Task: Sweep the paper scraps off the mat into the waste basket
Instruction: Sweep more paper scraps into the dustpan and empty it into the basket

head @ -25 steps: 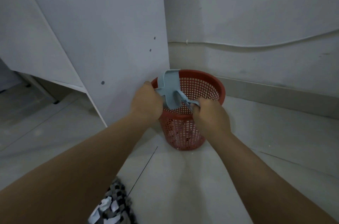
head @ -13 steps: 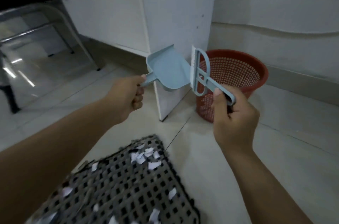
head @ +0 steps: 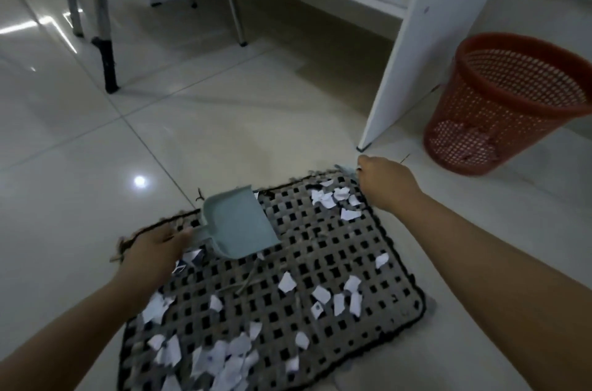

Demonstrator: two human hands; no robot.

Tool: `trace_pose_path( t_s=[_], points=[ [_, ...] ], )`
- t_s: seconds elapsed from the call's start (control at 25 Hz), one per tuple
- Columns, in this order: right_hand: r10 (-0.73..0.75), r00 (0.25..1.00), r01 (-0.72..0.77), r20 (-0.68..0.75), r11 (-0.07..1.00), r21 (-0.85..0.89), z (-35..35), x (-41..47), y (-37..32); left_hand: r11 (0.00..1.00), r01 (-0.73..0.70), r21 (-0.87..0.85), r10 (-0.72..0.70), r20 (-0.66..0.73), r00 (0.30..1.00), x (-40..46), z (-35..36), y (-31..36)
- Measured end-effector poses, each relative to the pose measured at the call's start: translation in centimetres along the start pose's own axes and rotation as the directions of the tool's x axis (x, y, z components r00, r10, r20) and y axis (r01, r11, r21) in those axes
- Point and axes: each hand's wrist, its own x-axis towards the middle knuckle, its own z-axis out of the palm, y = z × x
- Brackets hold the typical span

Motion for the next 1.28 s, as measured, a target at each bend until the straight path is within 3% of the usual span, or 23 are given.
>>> trace_pose_path(
  t_s=[0.16, 0.4, 0.56, 0.68, 0.84, 1.0, 1.12, 1.28],
  points=[
    [0.08, 0.989, -0.077, 0.121, 0.997, -0.031, 1.2, 0.7, -1.6, 0.986, -0.097, 0.135, 0.086, 0.079, 0.993, 0.1, 1.2, -2.6],
    [-0.049, 0.96, 0.02, 0.277, 0.994, 0.104, 1.3, -2.9, -5.7, 0.993, -0.024, 0.114, 0.01, 0.123, 0.992, 1.0, 2.0, -3.6],
    [-0.02, 0.99, -0.005, 0.136, 0.983, 0.181, 0.4, -3.5, -5.6, 0.998, 0.019, 0.066, -0.028, 0.132, 0.991, 1.0, 1.3, -4.3],
    [0.024, 0.999, -0.026, 0.041, 0.999, 0.046, -0.4, -0.4, -5.4, 0.997, 0.051, 0.058, -0.058, 0.133, 0.989, 0.5, -0.1, -5.0],
    [-0.112, 0.969, 0.115, 0.218, 0.993, -0.001, 2.0, -0.9, -8.5, 0.997, 0.058, 0.053, -0.065, 0.138, 0.988, 0.6, -2.3, -5.8],
    [-0.218, 0.952, 0.196, 0.213, 0.973, 0.123, 2.9, -7.0, -9.9, 0.998, -0.01, 0.061, 0.004, 0.095, 0.995, 1.3, -3.4, -5.9],
    [-0.102, 0.986, 0.082, 0.133, 0.985, 0.149, 1.2, -6.6, -7.8, 0.996, -0.057, 0.071, 0.052, 0.073, 0.996, 1.6, -3.5, -5.9],
    [0.182, 0.983, -0.178, -0.029, 0.978, 0.107, 0.0, -1.6, -3.3, 0.986, -0.112, 0.122, 0.102, 0.08, 0.992, 1.7, -3.3, -6.2]
  ],
)
